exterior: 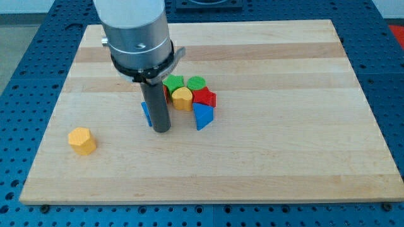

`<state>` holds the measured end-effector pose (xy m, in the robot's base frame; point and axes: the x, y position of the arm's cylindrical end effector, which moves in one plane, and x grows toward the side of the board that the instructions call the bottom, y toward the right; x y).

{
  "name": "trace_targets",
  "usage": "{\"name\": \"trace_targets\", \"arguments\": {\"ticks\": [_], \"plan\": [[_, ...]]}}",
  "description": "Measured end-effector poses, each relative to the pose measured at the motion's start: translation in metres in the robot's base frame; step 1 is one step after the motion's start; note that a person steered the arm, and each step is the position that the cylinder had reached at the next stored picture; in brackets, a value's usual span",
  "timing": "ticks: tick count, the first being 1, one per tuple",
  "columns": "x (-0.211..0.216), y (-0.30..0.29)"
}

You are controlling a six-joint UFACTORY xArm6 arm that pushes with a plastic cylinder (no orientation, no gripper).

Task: Move your arm to yellow hexagon

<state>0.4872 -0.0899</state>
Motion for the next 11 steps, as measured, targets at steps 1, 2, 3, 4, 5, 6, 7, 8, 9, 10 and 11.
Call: {"name": "trace_targets", "arguments": {"ticks": [1, 2, 3, 4, 5, 6, 7, 8, 9, 10, 11], "plan": [[-0.007, 0.000], [0.011, 0.000], [0.032, -0.002], [0.032, -0.017], [0.030, -0.035], [0.031, -0.036], [0.067, -0.016], [0.093, -0.025], [0.092, -0.070], [0.068, -0.114], [0.038, -0.151]]}}
